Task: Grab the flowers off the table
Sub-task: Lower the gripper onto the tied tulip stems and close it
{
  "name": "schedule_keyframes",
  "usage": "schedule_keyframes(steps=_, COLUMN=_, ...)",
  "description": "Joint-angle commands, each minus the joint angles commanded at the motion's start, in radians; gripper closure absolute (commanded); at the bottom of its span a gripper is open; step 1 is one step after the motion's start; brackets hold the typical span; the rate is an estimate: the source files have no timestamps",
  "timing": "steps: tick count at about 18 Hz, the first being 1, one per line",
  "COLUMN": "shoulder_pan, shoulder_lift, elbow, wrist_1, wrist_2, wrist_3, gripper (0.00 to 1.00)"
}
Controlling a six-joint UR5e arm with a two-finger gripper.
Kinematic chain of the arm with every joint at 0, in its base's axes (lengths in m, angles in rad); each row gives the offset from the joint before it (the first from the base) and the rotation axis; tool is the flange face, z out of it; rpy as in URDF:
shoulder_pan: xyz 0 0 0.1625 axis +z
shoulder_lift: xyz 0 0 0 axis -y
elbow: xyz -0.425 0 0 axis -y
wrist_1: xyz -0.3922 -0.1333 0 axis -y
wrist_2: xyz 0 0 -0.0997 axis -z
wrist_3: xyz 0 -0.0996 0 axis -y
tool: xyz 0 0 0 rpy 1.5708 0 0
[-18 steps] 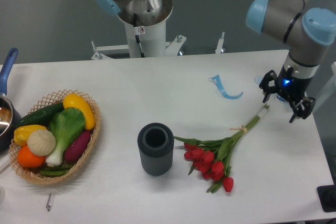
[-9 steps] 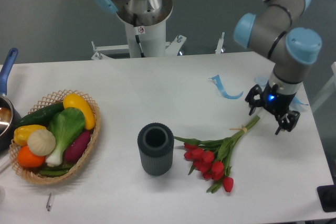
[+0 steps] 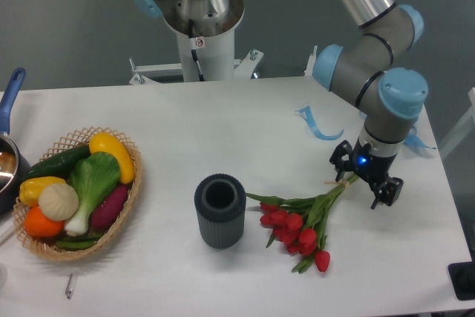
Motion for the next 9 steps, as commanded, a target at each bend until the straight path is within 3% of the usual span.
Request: schedule_keyframes(steps=9, shoulder_pan=-0.006, shoulder_lift=0.002, elbow=-0.051, wrist_1=0.003, wrist_2=0.003, wrist_3=-0.009, gripper=0.0)
